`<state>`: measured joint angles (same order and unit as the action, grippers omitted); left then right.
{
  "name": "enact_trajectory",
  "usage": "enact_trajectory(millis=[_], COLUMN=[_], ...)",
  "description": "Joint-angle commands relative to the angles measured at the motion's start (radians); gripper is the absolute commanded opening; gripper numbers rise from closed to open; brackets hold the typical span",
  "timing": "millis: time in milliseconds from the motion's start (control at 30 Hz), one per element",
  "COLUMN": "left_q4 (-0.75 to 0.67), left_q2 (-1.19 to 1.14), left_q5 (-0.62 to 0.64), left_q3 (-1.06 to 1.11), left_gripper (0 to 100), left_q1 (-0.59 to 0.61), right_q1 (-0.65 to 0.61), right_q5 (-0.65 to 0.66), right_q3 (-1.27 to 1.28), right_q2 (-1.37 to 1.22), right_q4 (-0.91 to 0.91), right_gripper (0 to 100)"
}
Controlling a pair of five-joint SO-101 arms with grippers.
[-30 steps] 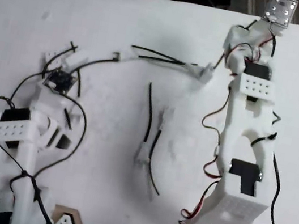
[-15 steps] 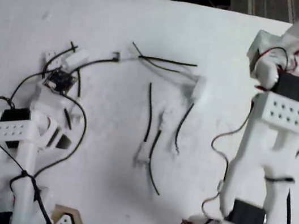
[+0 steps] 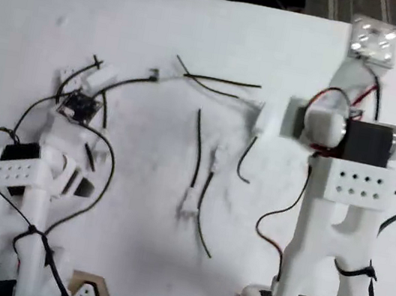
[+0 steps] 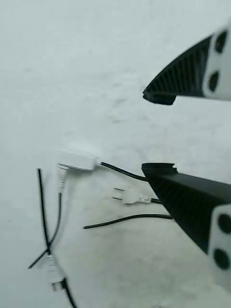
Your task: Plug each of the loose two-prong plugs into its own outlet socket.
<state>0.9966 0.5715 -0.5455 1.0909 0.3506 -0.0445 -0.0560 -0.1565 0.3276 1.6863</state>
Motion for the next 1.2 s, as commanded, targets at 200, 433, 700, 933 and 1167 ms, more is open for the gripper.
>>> enact_trajectory(millis=[200,433,700,933,1167], left_q4=[0.158,0.381,0.390,0.552,0.723], left_q2=[0.022,0.022,-0.189,-0.676,-0.960], left_q5=[-0.137,-0.272,-0.396,-0.390,-0.585], left_q3=[-0.252,-0.479,-0.646,-1.033,-1.330], left_gripper=[24,24,25,28,28], left_q1=[0.042,0.070,0.137,0.151,0.156], right_q1=[-0.133,-0.242,-0.251,-0.245,-0.188], right_q5=[0.008,0.006,0.006,0.006,0.006], right_q3=[0.311,0.618,0.855,0.868,0.868], right_q2=[0.088,0.105,0.111,0.111,0.111], right_q4=[-0.013,-0.254,-0.518,-0.518,-0.518], right_gripper=[7.8,1.8,1.8,1.8,1.8])
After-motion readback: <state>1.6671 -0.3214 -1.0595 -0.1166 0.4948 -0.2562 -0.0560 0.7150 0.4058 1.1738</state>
